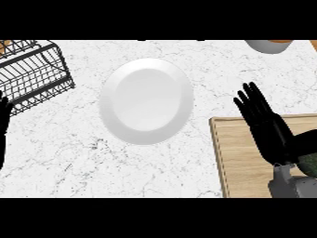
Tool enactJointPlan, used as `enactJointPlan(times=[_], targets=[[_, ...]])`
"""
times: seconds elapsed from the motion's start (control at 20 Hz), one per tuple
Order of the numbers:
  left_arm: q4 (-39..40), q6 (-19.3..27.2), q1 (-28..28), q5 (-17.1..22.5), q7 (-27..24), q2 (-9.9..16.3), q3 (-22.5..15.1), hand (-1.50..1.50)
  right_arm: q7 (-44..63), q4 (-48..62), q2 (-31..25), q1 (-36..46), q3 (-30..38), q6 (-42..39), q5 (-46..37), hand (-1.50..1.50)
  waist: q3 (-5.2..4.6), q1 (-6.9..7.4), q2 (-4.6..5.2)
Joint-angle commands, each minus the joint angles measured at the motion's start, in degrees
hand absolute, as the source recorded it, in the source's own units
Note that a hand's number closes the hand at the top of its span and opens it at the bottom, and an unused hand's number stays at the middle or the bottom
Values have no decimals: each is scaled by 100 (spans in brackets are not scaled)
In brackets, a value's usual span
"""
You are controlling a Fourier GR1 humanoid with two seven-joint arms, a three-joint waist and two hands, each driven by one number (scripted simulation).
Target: Pick the squash from the tray and place it in the plate
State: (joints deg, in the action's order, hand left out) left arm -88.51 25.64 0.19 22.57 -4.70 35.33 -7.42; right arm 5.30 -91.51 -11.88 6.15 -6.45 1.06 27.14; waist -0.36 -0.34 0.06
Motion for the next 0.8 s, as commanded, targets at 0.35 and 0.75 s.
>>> enactJointPlan(times=[0.35,0.75], targets=[[222,2,259,-202,684,-444,-729,0,-93,-852,-3191,-227,1364,-668,-1882,150,-186,-504,-37],[433,7,7,-218,965,-847,-1047,0,-2466,-92,-1054,-1358,2083,-134,-729,-150,86,-384,-12]])
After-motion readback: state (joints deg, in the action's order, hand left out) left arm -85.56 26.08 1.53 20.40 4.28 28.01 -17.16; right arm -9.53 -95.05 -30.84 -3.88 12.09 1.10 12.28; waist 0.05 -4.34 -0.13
